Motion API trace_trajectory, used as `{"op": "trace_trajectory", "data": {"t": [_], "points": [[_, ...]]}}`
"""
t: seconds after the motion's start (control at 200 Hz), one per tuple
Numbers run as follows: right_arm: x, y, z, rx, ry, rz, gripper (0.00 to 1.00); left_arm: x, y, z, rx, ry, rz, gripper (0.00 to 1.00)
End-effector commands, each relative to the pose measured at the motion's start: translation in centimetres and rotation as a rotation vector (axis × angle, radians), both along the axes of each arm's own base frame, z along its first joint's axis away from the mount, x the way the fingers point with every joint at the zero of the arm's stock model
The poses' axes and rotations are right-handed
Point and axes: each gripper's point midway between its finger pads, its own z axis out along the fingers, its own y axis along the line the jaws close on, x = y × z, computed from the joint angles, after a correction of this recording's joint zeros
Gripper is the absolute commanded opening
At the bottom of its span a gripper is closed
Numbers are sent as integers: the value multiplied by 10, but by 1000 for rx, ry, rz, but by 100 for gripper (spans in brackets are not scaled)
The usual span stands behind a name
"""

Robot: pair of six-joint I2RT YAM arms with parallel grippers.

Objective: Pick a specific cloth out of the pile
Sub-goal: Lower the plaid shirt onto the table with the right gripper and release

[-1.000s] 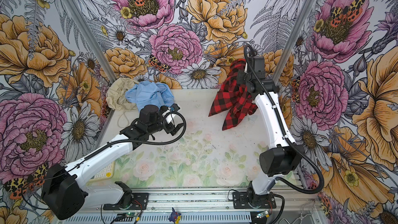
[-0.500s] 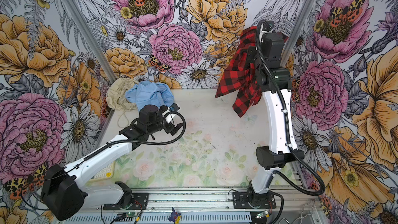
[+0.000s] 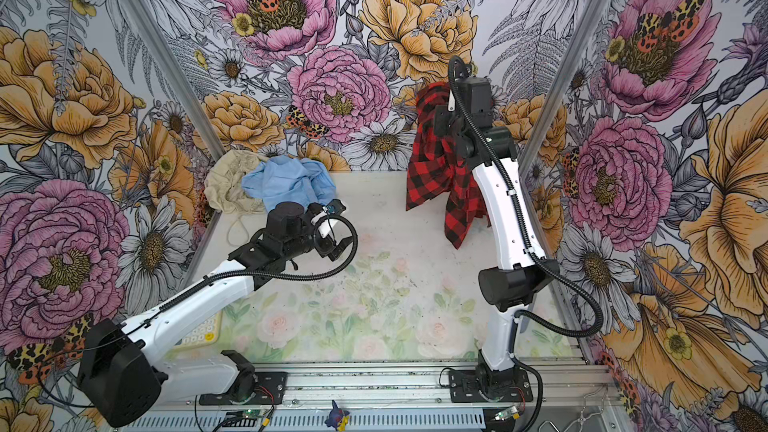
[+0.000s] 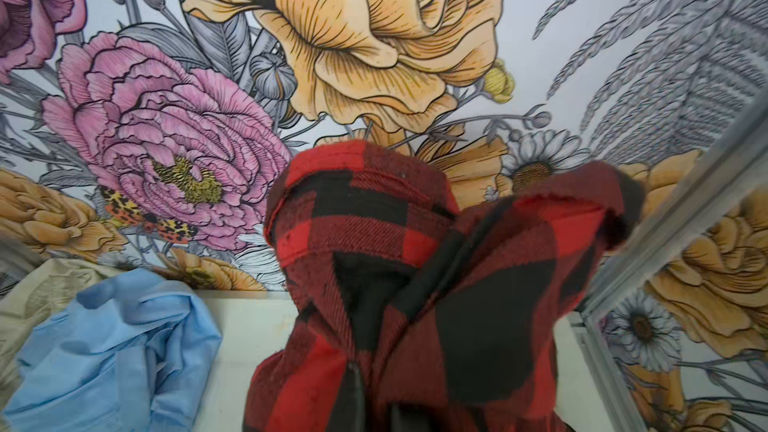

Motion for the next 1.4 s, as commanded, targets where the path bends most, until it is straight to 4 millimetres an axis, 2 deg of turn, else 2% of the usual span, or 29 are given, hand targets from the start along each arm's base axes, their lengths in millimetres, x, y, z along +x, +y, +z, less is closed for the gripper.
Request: {"op": "trace_trajectory", "data": {"t": [0.0,0.055,0.165,0.31,0.395,0.445,0.51,0.596,0.716,0.781,0.876,0.976,1.071,1.161,1.206,1.306,1.396], "points": [[-21,-2,60,138,-141,28,0,1,-2,13,1,-36,-1,99],[-22,-20,58,146,-131,-19,0,1,-3,13,1,-35,-4,99],[-23,-65,33,162,-62,-103,0,0,-4,13,0,-36,-8,99],[-25,-123,-24,147,70,-210,0,0,-4,13,3,-38,-7,99],[-25,-146,-57,103,138,-253,0,0,-4,13,3,-36,-9,99],[-24,-153,-77,80,174,-258,0,0,-4,12,4,-35,-9,99],[-19,-149,-101,61,208,-219,0,0,-4,13,3,-38,-9,99],[-11,-135,-132,71,253,-154,0,-1,-4,14,3,-38,-8,99],[0,-103,-169,48,320,-78,0,-1,-3,14,5,-40,-8,99],[3,-78,-186,34,355,-28,0,-2,-3,14,8,-43,-9,99],[6,-38,-203,34,388,49,0,-2,-3,14,11,-47,-7,99],[7,2,-210,81,398,136,0,-2,-3,14,12,-46,-8,99],[13,21,-217,175,398,181,0,-3,-4,15,11,-46,-13,99],[25,15,-231,301,407,169,0,-5,-6,14,13,-45,-18,99],[31,-2,-244,386,427,123,0,-6,-6,14,15,-48,-19,99],[32,-56,-284,584,475,-27,0,-7,-7,13,22,-47,-24,99],[23,-91,-314,570,490,-146,0,-6,-7,13,26,-50,-23,99]]}}
